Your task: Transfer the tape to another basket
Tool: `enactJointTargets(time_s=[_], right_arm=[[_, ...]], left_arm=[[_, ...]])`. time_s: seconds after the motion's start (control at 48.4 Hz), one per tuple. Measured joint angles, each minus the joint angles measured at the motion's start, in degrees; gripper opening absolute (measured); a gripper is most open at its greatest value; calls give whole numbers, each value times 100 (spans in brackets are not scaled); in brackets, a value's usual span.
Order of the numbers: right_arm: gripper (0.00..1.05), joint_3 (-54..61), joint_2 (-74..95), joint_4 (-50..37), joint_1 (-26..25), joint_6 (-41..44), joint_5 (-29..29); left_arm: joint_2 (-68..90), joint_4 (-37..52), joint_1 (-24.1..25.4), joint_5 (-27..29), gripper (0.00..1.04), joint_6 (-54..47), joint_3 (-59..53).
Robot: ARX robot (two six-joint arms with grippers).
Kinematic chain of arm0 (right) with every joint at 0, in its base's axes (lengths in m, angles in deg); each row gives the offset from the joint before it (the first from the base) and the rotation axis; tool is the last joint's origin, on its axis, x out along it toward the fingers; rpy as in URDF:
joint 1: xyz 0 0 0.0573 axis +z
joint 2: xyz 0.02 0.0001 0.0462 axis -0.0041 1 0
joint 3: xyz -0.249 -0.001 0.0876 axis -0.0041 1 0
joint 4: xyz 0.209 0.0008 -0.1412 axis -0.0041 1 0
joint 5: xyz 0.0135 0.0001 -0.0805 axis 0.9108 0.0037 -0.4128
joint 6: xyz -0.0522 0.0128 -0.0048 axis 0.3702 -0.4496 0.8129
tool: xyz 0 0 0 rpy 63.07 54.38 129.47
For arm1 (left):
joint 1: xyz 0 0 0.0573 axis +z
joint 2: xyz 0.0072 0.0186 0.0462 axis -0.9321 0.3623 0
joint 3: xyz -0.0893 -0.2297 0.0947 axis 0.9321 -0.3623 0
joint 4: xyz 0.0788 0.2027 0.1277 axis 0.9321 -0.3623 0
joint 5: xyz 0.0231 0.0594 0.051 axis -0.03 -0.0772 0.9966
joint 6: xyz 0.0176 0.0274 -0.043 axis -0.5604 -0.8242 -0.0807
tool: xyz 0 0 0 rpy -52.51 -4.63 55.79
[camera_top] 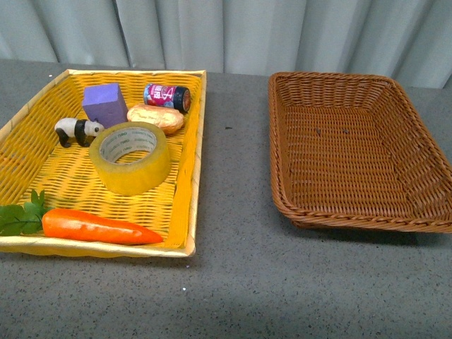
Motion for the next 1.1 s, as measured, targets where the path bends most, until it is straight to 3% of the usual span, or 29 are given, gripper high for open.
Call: enactJointTargets(time_s=[1.096], right_arm=[[96,0,0,0,0,0,0]], left_arm=[[0,0,0,0,98,0,0]])
